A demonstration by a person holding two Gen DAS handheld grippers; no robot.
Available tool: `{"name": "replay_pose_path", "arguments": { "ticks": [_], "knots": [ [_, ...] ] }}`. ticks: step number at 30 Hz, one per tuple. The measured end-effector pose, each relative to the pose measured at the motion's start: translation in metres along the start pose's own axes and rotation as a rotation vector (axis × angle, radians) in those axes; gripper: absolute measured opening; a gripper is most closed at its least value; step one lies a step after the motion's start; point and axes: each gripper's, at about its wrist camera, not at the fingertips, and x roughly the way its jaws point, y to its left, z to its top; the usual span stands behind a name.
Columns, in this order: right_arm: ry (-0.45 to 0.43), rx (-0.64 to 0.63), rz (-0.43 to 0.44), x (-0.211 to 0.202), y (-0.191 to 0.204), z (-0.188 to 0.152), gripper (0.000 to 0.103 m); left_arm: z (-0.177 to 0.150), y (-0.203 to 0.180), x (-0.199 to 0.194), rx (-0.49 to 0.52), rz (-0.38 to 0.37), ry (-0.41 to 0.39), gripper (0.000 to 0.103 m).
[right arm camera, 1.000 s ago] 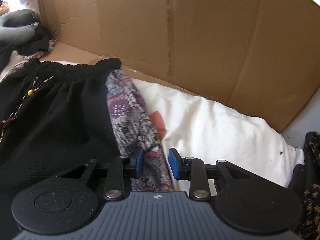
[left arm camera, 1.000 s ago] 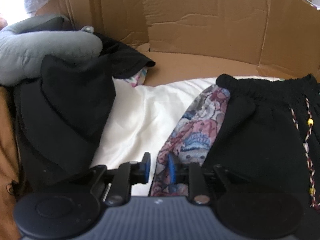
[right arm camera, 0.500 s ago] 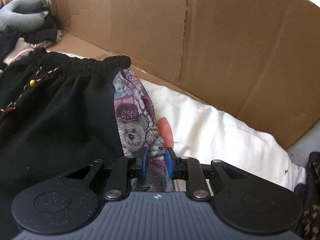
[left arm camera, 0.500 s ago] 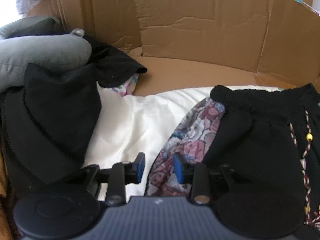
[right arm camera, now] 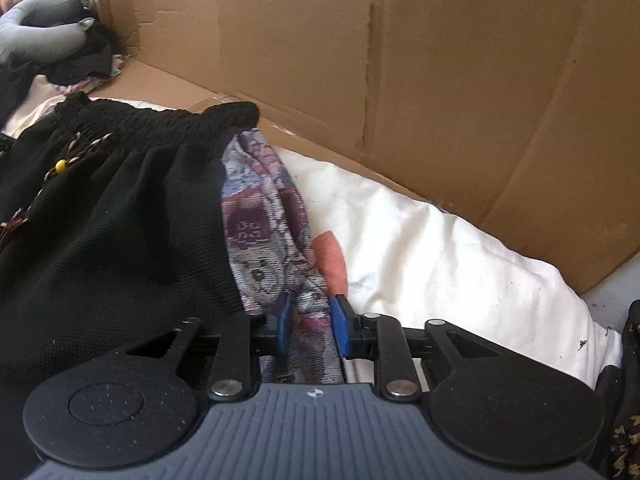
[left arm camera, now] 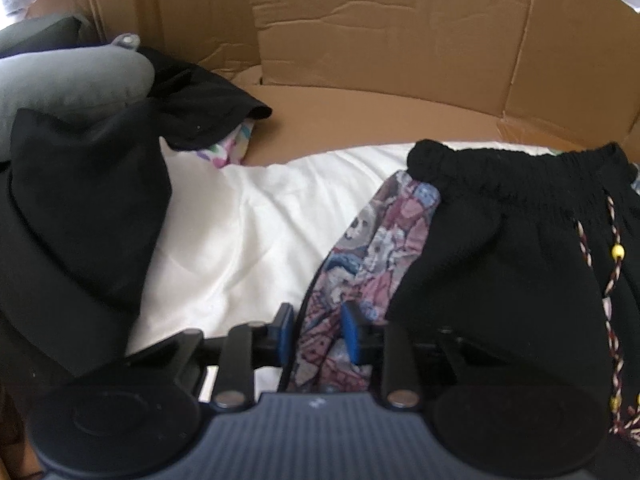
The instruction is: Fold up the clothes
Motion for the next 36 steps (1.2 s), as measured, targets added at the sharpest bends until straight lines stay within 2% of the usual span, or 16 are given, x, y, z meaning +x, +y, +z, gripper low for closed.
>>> {"name": "replay_pose_path", "arguments": {
  "ticks": [2,3,5,7,10,13,14,16,21,22,25,27,32,36],
  "knots": [
    [-0.003,-0.01,-0.021,0.001,-0.001,0.0,0.048,0.0,-0.001,0.001,0.006,-0.001,0.003,0.028],
    [-0.003,0.0,-0.022,0.001,-0.003,-0.001,0.05,0.0,-0.001,0.001,0.01,0.0,0.002,0.028],
    [0.0,0.049,-0.001,0.002,-0.01,-0.002,0.05,0.001,-0.001,0.002,0.01,0.001,0.002,0.028],
    [-0.008,0.043,0.005,0.001,-0.011,-0.003,0.048,0.0,-0.001,0.002,0.01,0.004,-0.001,0.028],
    [-0.034,-0.039,-0.033,0.0,0.002,-0.006,0.044,-0.001,-0.002,0.001,0.022,0.013,-0.011,0.028],
    [-0.051,-0.153,-0.063,0.0,0.021,-0.006,0.028,-0.003,-0.002,0.002,0.023,0.014,-0.024,0.028],
    [-0.052,-0.154,-0.061,0.001,0.023,-0.006,0.021,-0.004,-0.001,0.003,0.019,0.011,-0.031,0.028],
    [-0.054,-0.118,-0.061,0.001,0.022,-0.007,0.021,-0.006,0.001,0.003,0.004,0.006,-0.041,0.028],
    [-0.016,0.03,0.001,0.005,0.003,0.001,0.022,-0.003,0.0,0.004,0.0,0.012,-0.035,0.027],
    [-0.007,0.05,0.009,0.005,0.001,0.001,0.022,-0.002,-0.001,0.005,0.006,0.013,-0.033,0.025],
    [0.0,0.041,0.015,0.005,0.001,0.001,0.019,-0.002,-0.002,0.004,0.005,0.016,-0.033,0.012],
    [-0.004,0.042,0.015,0.003,0.0,0.001,0.007,-0.002,-0.006,0.002,0.015,0.039,-0.039,0.008],
    [-0.049,0.051,-0.029,-0.007,0.0,-0.005,0.001,-0.002,-0.003,-0.007,-0.021,0.088,-0.068,0.005],
    [-0.074,0.027,-0.082,-0.011,0.003,-0.002,0.001,-0.001,0.001,-0.017,0.001,0.122,-0.103,0.005]
  ]
}}
